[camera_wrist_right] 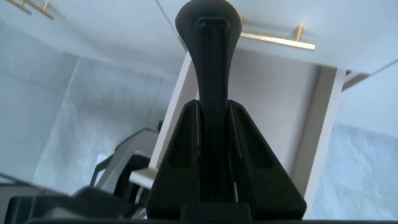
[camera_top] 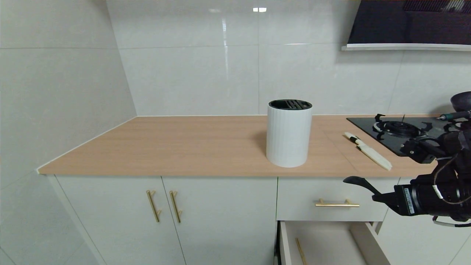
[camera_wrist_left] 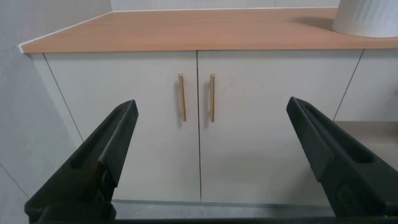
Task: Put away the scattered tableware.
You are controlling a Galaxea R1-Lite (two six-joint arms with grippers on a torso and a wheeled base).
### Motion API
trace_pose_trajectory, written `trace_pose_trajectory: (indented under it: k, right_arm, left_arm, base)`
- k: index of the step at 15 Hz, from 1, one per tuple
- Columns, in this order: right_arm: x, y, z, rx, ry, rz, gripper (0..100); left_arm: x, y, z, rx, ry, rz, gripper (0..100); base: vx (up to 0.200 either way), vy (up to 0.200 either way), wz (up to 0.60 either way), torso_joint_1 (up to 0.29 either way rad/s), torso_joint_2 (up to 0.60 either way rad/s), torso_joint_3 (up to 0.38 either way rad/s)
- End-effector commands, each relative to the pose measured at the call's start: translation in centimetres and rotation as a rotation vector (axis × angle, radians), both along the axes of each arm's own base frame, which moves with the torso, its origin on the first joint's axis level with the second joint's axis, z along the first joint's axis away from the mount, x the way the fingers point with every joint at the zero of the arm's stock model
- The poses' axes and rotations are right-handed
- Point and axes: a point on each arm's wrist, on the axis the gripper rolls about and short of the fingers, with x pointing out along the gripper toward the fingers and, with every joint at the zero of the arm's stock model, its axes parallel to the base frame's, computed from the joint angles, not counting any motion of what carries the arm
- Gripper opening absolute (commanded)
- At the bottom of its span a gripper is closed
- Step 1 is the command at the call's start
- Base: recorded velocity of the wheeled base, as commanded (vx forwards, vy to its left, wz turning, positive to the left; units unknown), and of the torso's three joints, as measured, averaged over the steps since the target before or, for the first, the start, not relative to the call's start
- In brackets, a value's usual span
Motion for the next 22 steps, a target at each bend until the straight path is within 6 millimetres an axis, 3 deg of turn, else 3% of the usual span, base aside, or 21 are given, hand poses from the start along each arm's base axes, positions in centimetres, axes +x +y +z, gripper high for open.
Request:
trace_pose_trajectory:
  k: [1, 17, 22]
  right_arm:
    - [0.1, 0.0, -0.9, -0.007, 0.028, 0.001, 0]
    - [1.6, 0.3, -3.3, -0.019, 0.096, 0.003, 0]
    - [1.8, 0.4, -4.2, -0.024, 0.120, 0.004, 0]
  left_arm:
    - [0.0, 0.0, 0.0, 0.000, 0.000, 0.002, 100]
    - [0.0, 0.0, 0.0, 0.000, 0.000, 0.000, 100]
    - [0.0, 0.0, 0.0, 0.000, 0.000, 0.000, 100]
  base:
    - [0.000, 0.000, 0.00, -0.139, 0.34, 0.193]
    - [0.000, 0.000, 0.00, -0.166, 0.46, 0.286]
    - [0.000, 0.000, 0.00, -0.015, 0.05, 0.034]
